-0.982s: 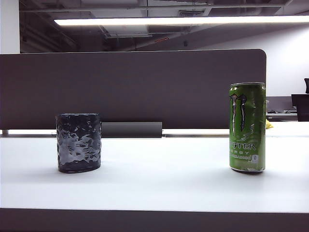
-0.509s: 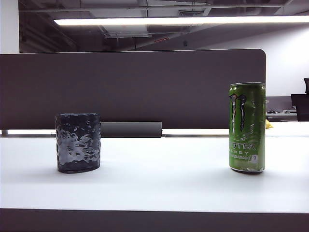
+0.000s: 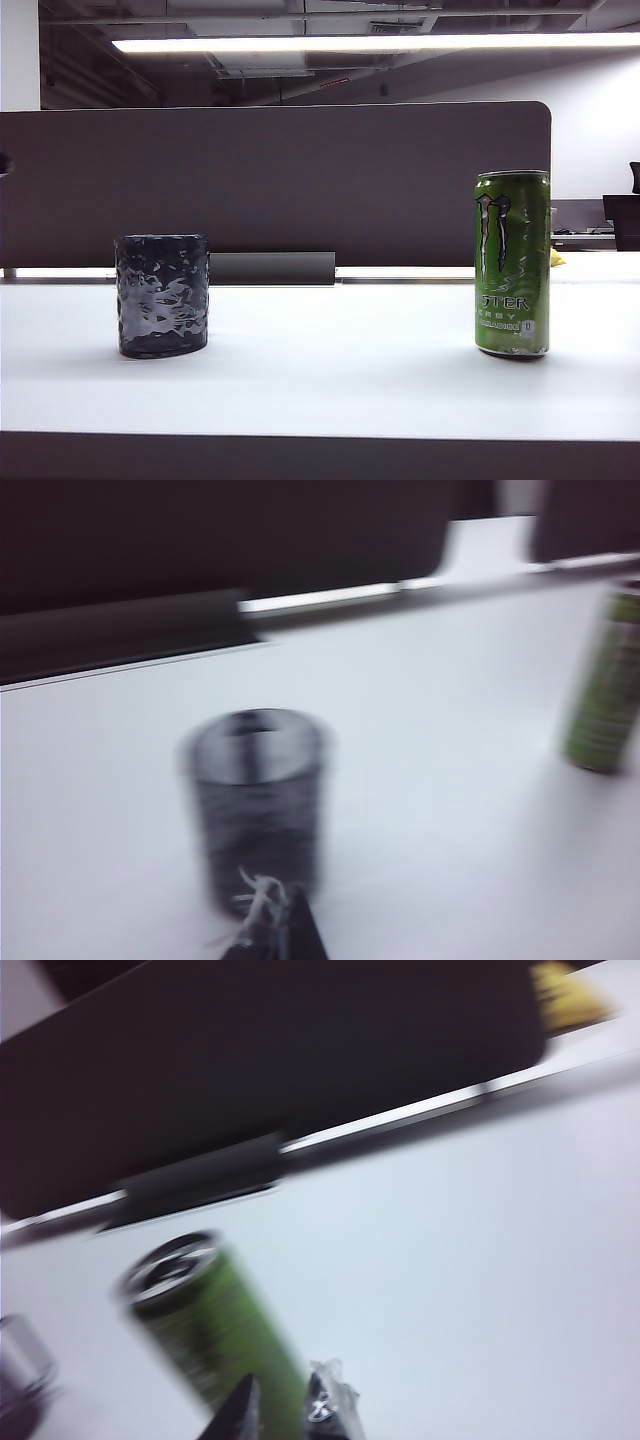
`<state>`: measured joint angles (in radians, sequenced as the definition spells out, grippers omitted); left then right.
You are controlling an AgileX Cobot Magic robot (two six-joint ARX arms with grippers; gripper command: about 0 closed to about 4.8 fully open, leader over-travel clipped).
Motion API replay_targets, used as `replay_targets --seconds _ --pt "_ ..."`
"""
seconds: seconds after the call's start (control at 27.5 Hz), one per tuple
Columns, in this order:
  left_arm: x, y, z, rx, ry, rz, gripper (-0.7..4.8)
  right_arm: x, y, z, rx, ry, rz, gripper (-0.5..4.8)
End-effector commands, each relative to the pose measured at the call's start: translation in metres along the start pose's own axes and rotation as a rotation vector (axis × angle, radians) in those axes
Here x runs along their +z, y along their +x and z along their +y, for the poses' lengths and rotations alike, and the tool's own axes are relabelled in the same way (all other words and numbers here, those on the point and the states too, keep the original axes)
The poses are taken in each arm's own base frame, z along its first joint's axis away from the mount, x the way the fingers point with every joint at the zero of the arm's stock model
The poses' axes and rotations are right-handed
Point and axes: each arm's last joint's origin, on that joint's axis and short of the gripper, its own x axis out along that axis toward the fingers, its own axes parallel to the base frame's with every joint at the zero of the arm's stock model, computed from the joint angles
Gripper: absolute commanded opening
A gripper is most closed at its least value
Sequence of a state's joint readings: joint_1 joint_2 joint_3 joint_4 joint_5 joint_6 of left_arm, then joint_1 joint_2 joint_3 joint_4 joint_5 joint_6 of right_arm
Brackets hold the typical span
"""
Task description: Pick up the metal can, pour some water into the cup, then place the can back on the table.
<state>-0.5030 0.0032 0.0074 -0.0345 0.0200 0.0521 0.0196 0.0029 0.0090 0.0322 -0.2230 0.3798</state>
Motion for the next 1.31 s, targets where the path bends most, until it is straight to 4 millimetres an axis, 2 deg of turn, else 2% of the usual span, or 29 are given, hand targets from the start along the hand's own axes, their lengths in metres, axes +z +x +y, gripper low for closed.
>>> replay_targets --seconds 0.04,0.25,0.44,0.51,0.55,0.62,0.73,0.87,1.09,1.31 --pt "0.002 0.000 -0.007 -0.077 0.002 -0.018 -0.05 0.000 0.000 0.004 0.128 0.008 0.035 0.66" --pt "0.002 -0.001 -0.016 -0.170 0.004 -0.023 -0.05 0.001 -0.001 0.008 0.225 0.002 0.055 0.62" --pt "0.002 -0.001 -0.017 -0.178 0.004 -0.023 -0.05 0.014 -0.004 0.014 0.240 -0.011 0.021 0.69" --pt "0.002 -0.001 -0.017 -0.179 0.004 -0.023 -0.05 0.023 -0.006 0.018 0.249 -0.020 -0.002 1.63" --pt "0.002 -0.001 -0.017 -0.179 0.004 -0.023 -0.05 0.028 -0.007 0.020 0.251 -0.025 -0.017 2.44" --pt "0.002 -0.001 -0.017 -0.179 0.004 -0.023 -0.05 0.035 -0.009 0.023 0.260 -0.034 -0.039 3.60" --pt "0.002 -0.001 -0.017 -0.179 0.004 -0.023 -0.05 0.044 -0.012 0.027 0.272 -0.044 -0.067 4.58" --pt "0.002 -0.001 -0.017 -0.179 0.004 -0.023 -0.05 0.053 -0.015 0.031 0.263 -0.053 -0.105 4.79" --pt "0.002 -0.001 -0.017 -0.179 0.004 -0.023 -0.05 0.072 -0.020 0.039 0.240 -0.079 -0.181 4.79" --pt "0.002 -0.001 -0.017 -0.178 0.004 -0.023 -0.05 0.098 -0.008 0.046 0.238 -0.106 -0.181 4.79"
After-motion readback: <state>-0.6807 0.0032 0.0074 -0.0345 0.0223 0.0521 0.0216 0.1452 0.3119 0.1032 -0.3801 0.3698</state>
